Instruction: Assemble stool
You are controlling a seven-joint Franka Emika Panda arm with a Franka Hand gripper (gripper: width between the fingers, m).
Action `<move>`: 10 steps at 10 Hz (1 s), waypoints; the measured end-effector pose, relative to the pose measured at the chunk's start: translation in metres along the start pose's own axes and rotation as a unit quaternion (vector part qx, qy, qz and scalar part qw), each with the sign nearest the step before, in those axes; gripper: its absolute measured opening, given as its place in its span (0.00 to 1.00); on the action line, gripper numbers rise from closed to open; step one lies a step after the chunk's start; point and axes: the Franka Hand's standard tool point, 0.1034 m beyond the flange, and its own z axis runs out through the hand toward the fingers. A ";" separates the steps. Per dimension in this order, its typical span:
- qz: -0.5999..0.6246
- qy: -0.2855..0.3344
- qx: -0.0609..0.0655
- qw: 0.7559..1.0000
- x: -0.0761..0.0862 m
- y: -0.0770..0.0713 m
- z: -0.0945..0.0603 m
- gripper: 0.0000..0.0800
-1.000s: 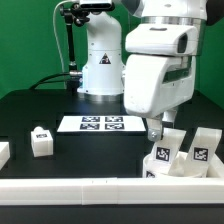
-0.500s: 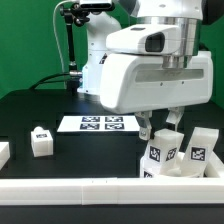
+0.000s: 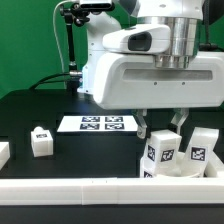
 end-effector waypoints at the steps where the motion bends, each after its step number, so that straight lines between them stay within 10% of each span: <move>1: 0.038 0.001 0.001 0.999 0.000 0.000 0.000 0.43; 10: 0.398 0.010 0.027 0.917 0.004 -0.015 0.000 0.43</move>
Offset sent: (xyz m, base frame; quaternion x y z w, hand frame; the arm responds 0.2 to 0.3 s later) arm -0.0003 0.0008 -0.0010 -0.0054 0.0054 0.2412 0.9704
